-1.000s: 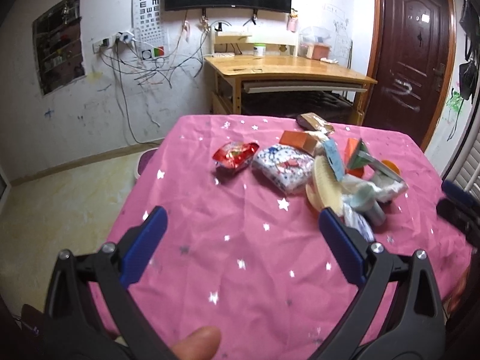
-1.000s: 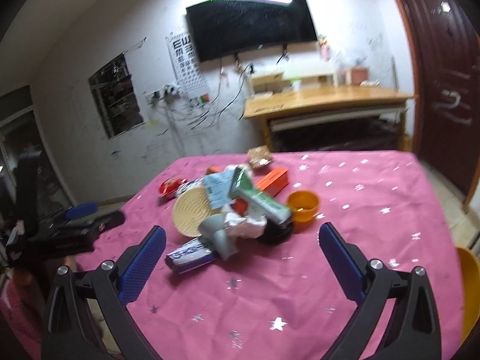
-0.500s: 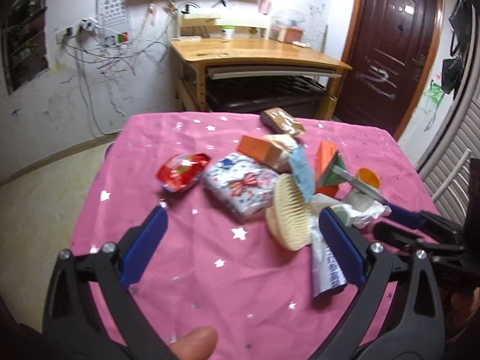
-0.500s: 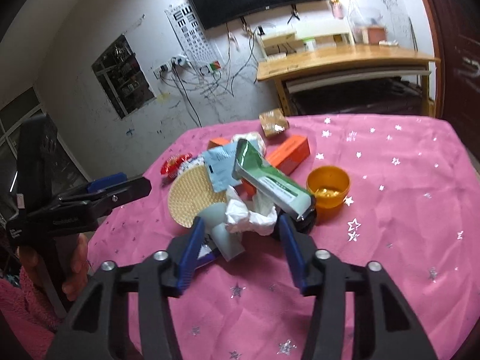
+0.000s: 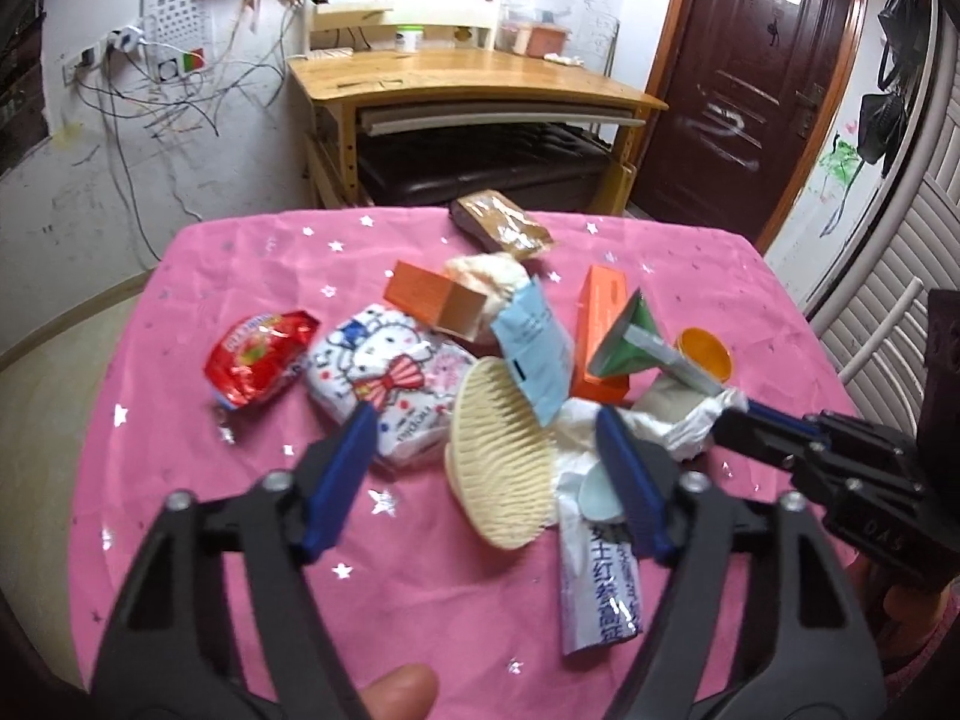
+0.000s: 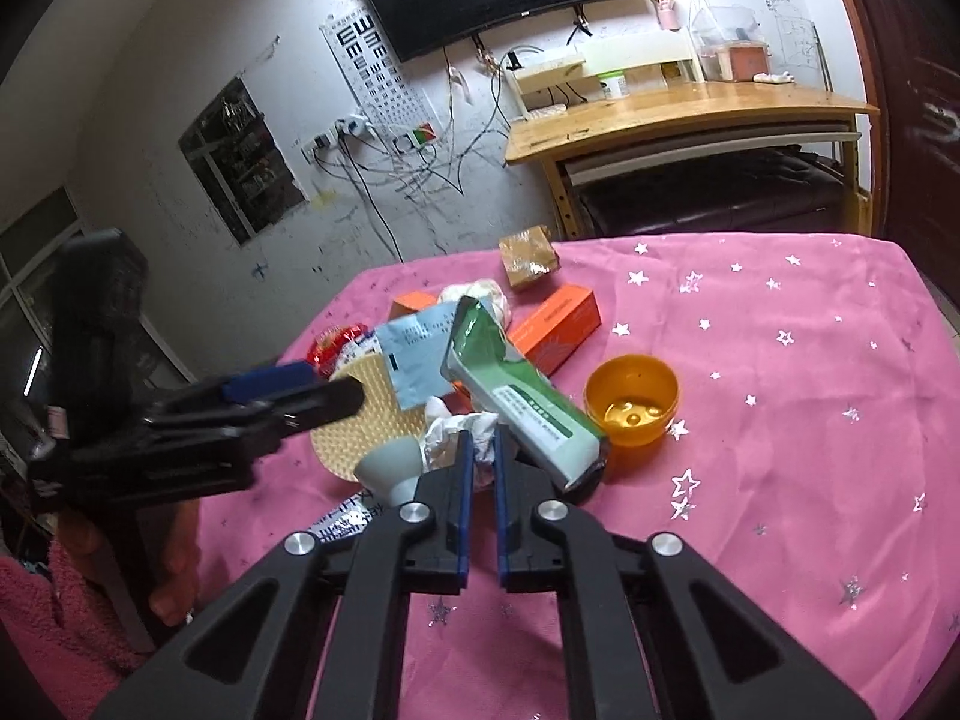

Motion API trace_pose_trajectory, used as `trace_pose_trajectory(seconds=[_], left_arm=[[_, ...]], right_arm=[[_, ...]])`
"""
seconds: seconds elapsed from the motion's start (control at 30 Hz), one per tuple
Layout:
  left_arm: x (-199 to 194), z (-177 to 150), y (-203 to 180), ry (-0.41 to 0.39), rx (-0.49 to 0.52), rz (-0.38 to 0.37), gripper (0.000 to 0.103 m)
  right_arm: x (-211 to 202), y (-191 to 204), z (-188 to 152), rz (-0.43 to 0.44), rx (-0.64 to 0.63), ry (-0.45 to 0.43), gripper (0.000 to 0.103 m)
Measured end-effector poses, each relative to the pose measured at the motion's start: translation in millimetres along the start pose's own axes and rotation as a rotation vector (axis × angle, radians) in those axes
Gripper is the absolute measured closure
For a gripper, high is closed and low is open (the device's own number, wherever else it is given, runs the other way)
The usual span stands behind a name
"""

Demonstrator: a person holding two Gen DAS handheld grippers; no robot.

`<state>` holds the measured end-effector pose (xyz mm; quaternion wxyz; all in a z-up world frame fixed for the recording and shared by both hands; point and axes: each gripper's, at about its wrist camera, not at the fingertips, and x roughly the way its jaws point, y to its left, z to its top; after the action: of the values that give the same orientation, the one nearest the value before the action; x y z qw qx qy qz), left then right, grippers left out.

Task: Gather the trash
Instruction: 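Grasp the white tissue with the right tool while the left tool grasps the beige brush, then carry the tissue and brush over the yellow bin with both tools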

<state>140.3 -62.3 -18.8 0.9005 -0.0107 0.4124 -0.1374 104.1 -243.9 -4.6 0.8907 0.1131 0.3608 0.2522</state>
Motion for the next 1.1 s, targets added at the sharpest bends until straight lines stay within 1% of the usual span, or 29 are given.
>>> trace_pose_trajectory(seconds=[0.03,0.1,0.13,0.17,0.2,0.23,0.27,0.33,0.4,0.53,0.73,0.83,0.97,1.1], left_arm=[[1.6,0.2,0.1,0.007,-0.006,-0.008,0.046],[6.2,1.0,1.5,0.021,-0.03,-0.031,0.061],[8.4,0.4,2.2,0.029,-0.041,-0.044,0.065],[10.2,-0.4,3.5,0.037,-0.053,-0.056,0.073],[13.1,-2.0,3.5,0.047,-0.063,-0.063,0.077],[15.4,-3.0,3.9,0.054,-0.068,-0.063,0.08],[17.8,-3.6,3.9,0.06,-0.073,-0.054,0.087],[16.6,-4.7,4.1,0.052,-0.082,-0.061,0.088],[12.0,-4.3,1.2,0.033,-0.077,-0.057,0.093],[0.5,-1.5,-1.5,0.003,-0.065,-0.031,0.093],[-19.7,6.1,-4.4,-0.055,-0.054,0.01,0.093],[-30.2,11.7,-5.5,-0.087,-0.046,0.03,0.093],[-42.9,19.9,-11.9,-0.126,-0.03,0.031,0.093],[-53.4,30.7,-31.4,-0.155,0.0,0.003,0.093]], right_arm=[[-1.6,-0.8,0.9,0.009,0.005,-0.005,0.103],[-4.9,-4.3,3.5,0.032,0.021,-0.011,0.103],[-6.8,-6.1,3.4,0.041,0.026,-0.014,0.103],[-8.8,-7.6,3.5,0.052,0.035,-0.018,0.103],[-10.2,-7.1,4.3,0.064,0.041,-0.019,0.103],[-11.7,-7.8,4.1,0.073,0.044,-0.023,0.103],[-14.0,-8.5,4.3,0.077,0.045,-0.03,0.103],[-17.9,-9.3,5.9,0.086,0.048,-0.039,0.103],[-22.3,-10.1,7.7,0.097,0.053,-0.054,0.103],[-31.7,-11.4,12.5,0.124,0.054,-0.077,0.103],[-48.9,-10.1,21.6,0.13,0.04,-0.118,0.103],[-62.4,-11.3,28.7,0.133,0.038,-0.153,0.103],[-80.7,-17.2,36.4,0.135,0.049,-0.205,0.103],[-106.4,-28.3,43.5,0.108,0.059,-0.265,0.103]])
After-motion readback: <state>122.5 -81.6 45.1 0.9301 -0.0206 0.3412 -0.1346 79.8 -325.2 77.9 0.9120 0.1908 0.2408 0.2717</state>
